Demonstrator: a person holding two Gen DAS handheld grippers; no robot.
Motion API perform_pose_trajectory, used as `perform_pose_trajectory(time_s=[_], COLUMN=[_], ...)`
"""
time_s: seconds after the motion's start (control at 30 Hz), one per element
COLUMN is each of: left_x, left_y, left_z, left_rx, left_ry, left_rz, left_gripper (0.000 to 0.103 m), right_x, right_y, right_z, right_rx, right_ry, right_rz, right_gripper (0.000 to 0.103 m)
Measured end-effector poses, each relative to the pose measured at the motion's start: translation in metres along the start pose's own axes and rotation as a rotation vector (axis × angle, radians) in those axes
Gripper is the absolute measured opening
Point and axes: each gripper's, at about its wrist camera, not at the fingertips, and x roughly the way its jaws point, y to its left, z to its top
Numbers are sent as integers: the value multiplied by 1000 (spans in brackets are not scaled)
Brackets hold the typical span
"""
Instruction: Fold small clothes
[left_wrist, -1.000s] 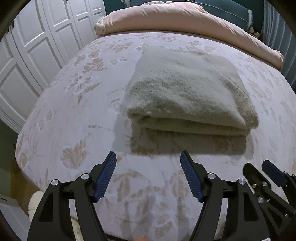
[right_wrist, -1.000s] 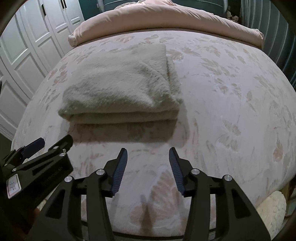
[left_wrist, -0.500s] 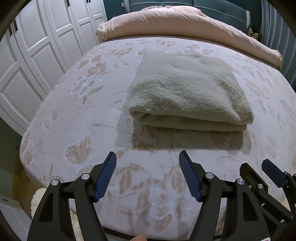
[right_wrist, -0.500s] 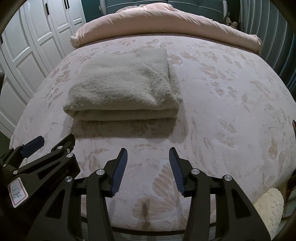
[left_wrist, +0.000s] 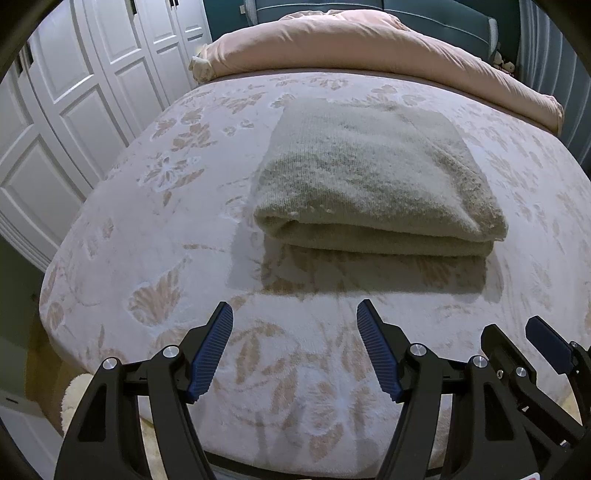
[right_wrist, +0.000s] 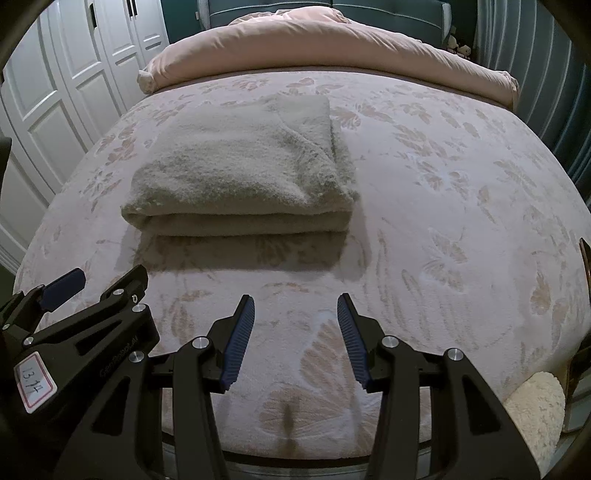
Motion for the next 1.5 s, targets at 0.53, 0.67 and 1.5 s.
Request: perform_pose_trajectory(time_s=[0.53,0.67,1.5], left_x=[7,11,31], left_y=[-1,-2,-5], left_z=[2,2,10], left_rx=[-4,-10,-7], left_ry=[25,34,41], left_rz=[-5,-4,13], left_gripper=[66,65,64], right_x=[5,8,29], right_y=[1,3,7], right_z=[2,1,4], right_rx=[9,22,46], right_ry=[12,16,4], right_rz=[-6,-13,-28], right_gripper=[45,45,45])
